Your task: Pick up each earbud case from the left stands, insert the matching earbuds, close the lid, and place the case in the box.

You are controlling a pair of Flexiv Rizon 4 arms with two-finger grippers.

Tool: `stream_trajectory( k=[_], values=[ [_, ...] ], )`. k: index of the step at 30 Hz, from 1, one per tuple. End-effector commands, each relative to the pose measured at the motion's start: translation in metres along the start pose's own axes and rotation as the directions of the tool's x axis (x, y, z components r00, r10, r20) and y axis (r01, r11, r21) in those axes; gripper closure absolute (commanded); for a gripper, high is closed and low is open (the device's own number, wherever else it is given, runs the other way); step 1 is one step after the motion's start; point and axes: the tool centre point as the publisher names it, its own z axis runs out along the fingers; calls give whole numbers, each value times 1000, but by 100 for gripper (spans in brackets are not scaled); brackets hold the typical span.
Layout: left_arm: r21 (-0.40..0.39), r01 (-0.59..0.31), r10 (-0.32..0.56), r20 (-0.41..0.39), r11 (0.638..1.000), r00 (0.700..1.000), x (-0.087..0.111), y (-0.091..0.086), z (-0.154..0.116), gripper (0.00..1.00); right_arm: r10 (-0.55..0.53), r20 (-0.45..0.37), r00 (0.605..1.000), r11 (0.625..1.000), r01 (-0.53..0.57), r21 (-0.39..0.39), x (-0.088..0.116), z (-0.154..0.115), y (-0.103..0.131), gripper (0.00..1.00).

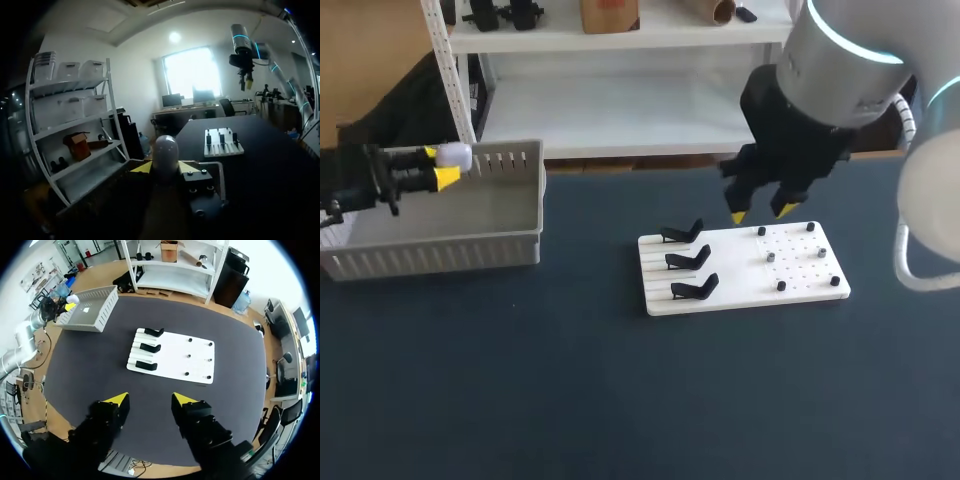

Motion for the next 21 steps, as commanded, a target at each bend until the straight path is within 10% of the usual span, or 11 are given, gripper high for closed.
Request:
stream_trajectory(
  k=[1,11,12,15,21],
  values=[
    [27,27,-26,-5,999,1000,25,13,18,100,-2,8,1000,1000,2,-1,2,2,2,39],
    [37,139,-138,-29,990,990,73,5,29,100,21,-3,1000,1000,-21,12,5,4,1,44],
    [33,135,-134,-25,990,991,72,4,28,64,23,1,1000,1000,-23,11,4,3,2,44],
    [19,112,-112,-7,993,994,62,7,21,0,24,23,999,1000,-24,-13,1,1,1,39],
    [24,50,-50,-3,998,999,26,10,7,0,9,66,998,998,-4,-66,-1,-4,-2,23]
  ],
)
